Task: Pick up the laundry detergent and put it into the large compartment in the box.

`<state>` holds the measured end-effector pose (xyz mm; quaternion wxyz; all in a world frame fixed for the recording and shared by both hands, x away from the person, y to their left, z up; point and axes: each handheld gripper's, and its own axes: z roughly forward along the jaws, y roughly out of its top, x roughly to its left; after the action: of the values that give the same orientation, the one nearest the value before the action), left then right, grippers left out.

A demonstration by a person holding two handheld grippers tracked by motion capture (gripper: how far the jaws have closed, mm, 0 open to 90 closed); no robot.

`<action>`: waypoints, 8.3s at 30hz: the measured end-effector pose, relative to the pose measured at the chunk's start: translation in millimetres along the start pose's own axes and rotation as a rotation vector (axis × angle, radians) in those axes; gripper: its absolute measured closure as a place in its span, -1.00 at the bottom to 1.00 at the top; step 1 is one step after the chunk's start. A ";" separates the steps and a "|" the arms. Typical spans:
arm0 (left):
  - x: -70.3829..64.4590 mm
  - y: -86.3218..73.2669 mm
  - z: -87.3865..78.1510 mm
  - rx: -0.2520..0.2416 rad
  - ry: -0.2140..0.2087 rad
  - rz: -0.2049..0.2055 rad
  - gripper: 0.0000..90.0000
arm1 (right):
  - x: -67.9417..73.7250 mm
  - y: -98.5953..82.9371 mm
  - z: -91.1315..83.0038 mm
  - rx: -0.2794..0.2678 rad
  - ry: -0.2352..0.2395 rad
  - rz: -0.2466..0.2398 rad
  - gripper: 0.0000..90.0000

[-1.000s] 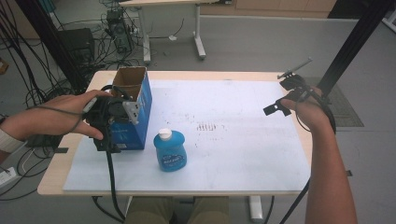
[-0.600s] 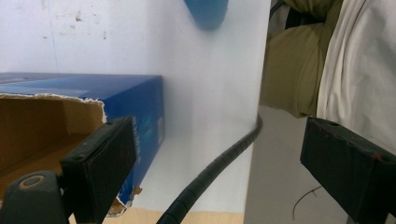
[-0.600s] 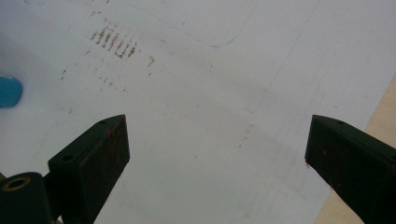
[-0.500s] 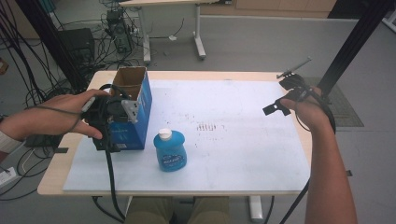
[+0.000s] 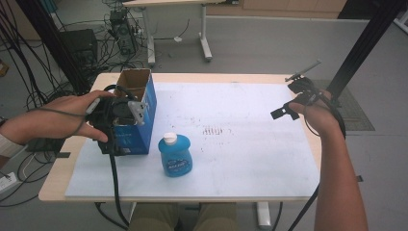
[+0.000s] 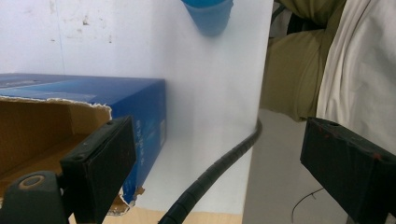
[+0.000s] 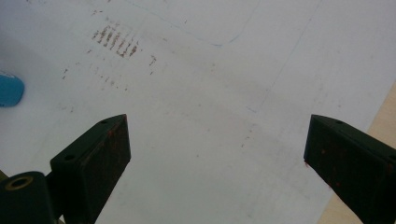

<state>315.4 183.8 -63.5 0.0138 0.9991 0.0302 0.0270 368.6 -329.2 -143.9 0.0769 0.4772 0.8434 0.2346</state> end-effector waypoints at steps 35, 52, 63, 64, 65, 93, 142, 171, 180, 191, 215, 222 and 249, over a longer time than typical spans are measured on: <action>8.4 36.3 -9.2 0.014 -0.014 -0.110 -0.78 | -1.5 -2.9 -2.6 -0.013 0.000 0.000 -0.85; 14.2 48.2 -6.4 -0.001 -0.030 -0.169 -0.78 | -2.9 -2.5 2.2 -0.010 0.005 0.001 -0.85; 17.3 60.1 -3.2 -0.006 -0.033 -0.232 -0.78 | -3.6 -2.9 4.2 -0.011 0.010 0.001 -0.85; 18.0 61.3 -2.8 -0.009 -0.032 -0.243 -0.78 | -3.6 -2.8 4.4 -0.011 0.011 0.000 -0.85; 18.7 62.3 -2.4 -0.012 -0.034 -0.249 -0.78 | -3.5 -2.9 4.5 -0.011 0.010 0.000 -0.85; 21.4 95.2 24.2 0.005 -0.033 -0.257 -0.80 | -5.7 -4.9 6.3 -0.013 0.014 0.002 -0.85; 17.6 113.0 49.7 0.030 -0.023 -0.255 -0.78 | -6.1 -7.9 4.5 -0.018 0.012 0.009 -0.85; 17.1 111.1 49.2 0.028 -0.020 -0.266 -0.78 | -5.3 -6.1 6.0 -0.016 0.015 0.008 -0.85; 17.2 109.9 48.9 0.026 -0.023 -0.269 -0.78 | -5.0 -5.5 7.0 -0.016 0.017 0.006 -0.85; 17.1 110.5 49.2 0.025 -0.025 -0.265 -0.78 | -4.7 -5.5 6.9 -0.017 0.017 0.005 -0.85; 18.7 112.5 53.1 0.029 -0.034 -0.267 -0.78 | -6.2 -5.7 8.9 -0.019 0.020 0.007 -0.85; 18.8 112.0 53.5 0.026 -0.033 -0.267 -0.78 | -7.0 -6.4 9.2 -0.017 0.021 0.008 -0.85; 19.4 112.0 58.9 0.031 -0.042 -0.265 -0.78 | -6.9 -6.4 9.5 -0.016 0.021 0.008 -0.85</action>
<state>344.7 71.7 -118.0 0.0026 0.9867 0.1622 0.0034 370.7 -334.7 -155.8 0.0709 0.4776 0.8402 0.2468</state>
